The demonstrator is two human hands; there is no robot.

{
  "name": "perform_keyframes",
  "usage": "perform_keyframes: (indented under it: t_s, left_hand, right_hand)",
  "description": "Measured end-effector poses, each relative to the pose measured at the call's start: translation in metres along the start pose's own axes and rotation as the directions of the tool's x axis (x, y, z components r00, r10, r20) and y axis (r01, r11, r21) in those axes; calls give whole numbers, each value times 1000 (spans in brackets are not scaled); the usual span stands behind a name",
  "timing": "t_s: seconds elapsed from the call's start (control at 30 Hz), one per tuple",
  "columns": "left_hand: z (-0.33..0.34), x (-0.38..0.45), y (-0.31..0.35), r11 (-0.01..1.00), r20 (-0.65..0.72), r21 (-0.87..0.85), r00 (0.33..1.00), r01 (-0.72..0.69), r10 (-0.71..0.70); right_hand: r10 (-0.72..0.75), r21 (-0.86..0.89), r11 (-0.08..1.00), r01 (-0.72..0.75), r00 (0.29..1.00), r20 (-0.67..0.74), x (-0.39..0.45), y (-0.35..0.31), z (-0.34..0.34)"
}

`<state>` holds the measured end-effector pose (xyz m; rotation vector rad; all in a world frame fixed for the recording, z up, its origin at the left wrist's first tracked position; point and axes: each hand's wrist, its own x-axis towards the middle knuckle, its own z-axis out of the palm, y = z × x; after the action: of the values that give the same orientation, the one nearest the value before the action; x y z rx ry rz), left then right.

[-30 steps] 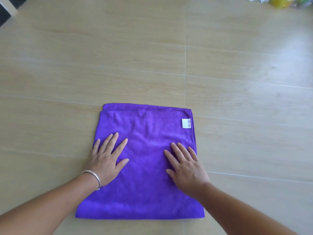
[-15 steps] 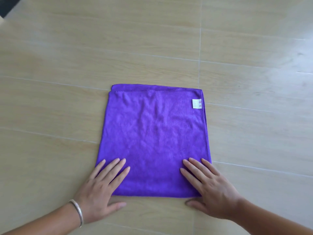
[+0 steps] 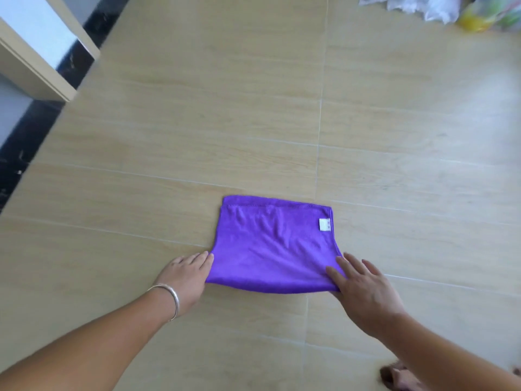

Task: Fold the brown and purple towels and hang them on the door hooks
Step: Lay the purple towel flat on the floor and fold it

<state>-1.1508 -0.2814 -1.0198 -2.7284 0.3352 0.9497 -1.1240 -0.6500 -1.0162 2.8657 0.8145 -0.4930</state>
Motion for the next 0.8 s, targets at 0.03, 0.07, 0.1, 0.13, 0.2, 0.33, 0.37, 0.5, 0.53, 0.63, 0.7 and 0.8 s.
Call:
perform_keyframes:
  t_s: [0.03,0.07,0.1,0.13,0.2,0.33,0.37,0.5,0.53,0.63,0.7,0.8]
  left_hand:
    - [-21,-14,-4,1000,-15,-9,1000,0,0]
    - [-41,-29,-8,1000,-30,-19,1000,0,-1]
    - [-62,-44,-13,999,-41,-36,999,0,-1]
    - [-83,-60,-17,998,-44,-55,999,-5,3]
    - [-127,-92,-28,997,-46,-75,999,-18,15]
    - [-213,-161,-54,997,-21,-37,998,-67,67]
    - [-236,-179,-61,996,-4,-37,997,-80,80]
    - [-338,-256,-90,989,-43,-108,994,-104,100]
    - [-365,-275,-97,986,-53,-134,994,-98,92]
    - [-438,-326,-117,983,-82,-157,993,-96,84]
    - [-482,-359,-130,986,-110,-137,991,-95,80]
    - [-541,-404,-150,989,-194,-119,979,-85,61]
  right_hand:
    - [15,1,1000,-15,1000,-2,-8,4,-22]
    - [28,7,1000,-28,1000,-7,-16,7,-45]
    - [40,17,999,-40,999,-14,-24,11,-69]
    - [55,27,998,-55,998,-12,-33,14,-94]
    - [71,42,997,-70,997,-16,-49,17,-145]
    - [104,87,991,-105,994,13,-83,16,-257]
    - [107,108,988,-111,993,48,-93,16,-286]
    - [93,74,993,-93,996,-4,-125,14,-413]
    - [71,100,992,-73,997,22,-135,14,-442]
    - [31,157,987,-31,1000,3,-156,19,-531]
    - [33,151,988,-27,999,-38,-169,21,-586]
    - [19,119,993,-8,996,-86,-186,22,-662]
